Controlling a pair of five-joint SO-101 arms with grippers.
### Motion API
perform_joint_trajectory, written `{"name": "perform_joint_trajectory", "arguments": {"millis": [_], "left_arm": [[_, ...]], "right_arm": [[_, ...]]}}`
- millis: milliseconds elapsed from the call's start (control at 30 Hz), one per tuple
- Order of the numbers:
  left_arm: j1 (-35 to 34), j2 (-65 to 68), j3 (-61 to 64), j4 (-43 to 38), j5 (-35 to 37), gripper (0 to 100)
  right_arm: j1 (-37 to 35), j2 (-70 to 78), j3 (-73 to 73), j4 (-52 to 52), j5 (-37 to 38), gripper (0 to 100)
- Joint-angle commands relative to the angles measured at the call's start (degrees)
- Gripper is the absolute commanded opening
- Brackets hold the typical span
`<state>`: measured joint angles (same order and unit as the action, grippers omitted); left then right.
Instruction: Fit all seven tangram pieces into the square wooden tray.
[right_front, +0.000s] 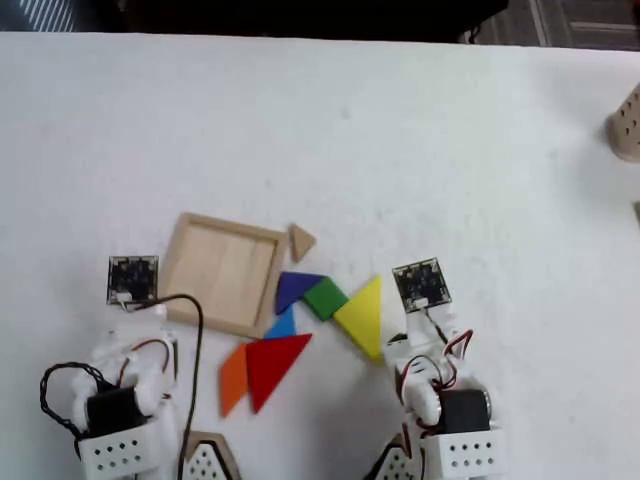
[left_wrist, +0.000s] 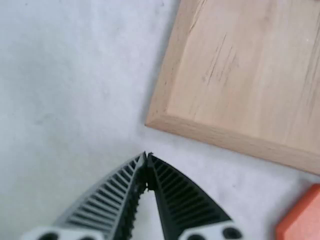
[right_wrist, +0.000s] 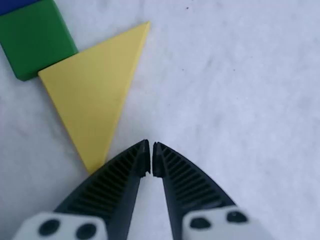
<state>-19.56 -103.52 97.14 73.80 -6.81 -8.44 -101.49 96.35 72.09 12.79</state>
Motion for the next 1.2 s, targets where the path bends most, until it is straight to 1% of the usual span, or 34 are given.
{"name": "perform_joint_trajectory", "arguments": {"millis": [0, 400, 500, 667, 733, 800, 867, 933, 1067, 1167], "left_arm": [[-0.1, -0.8, -0.2, 0.1, -0.1, 2], [-0.1, -0.8, -0.3, -1.0, -0.1, 2], [0.0, -0.8, -0.9, -6.7, 0.0, 2], [0.0, -0.8, -0.6, -19.2, 0.1, 2], [0.7, -0.8, -0.5, -22.4, 0.1, 2], [4.4, -0.8, -0.5, -24.3, 0.0, 2], [9.2, -0.8, -0.4, -24.4, -0.2, 2], [15.3, -0.8, -0.5, -24.7, -0.2, 2], [29.8, -0.8, -0.8, -24.7, -0.2, 2], [36.4, -0.8, -1.0, -24.8, -0.2, 2]], "right_arm": [[-0.1, -0.7, 0.5, 0.2, 0.3, 1.9], [-0.3, -0.7, 0.5, 0.2, 0.4, 1.9], [0.0, -0.7, 0.5, 0.2, 0.2, 1.8], [-0.4, -0.7, 0.5, 0.2, 0.5, 1.8], [-0.4, -0.7, 0.5, 0.2, 0.5, 1.8], [-0.4, -0.7, 0.5, 0.2, 0.5, 1.8], [-0.5, -0.7, 0.5, 0.2, 0.6, 1.8], [-0.5, -0.7, 0.5, 0.2, 0.6, 1.8], [-0.5, -0.7, 0.5, 0.2, 0.6, 1.8], [-0.5, -0.7, 0.5, 0.2, 0.6, 1.8]]}}
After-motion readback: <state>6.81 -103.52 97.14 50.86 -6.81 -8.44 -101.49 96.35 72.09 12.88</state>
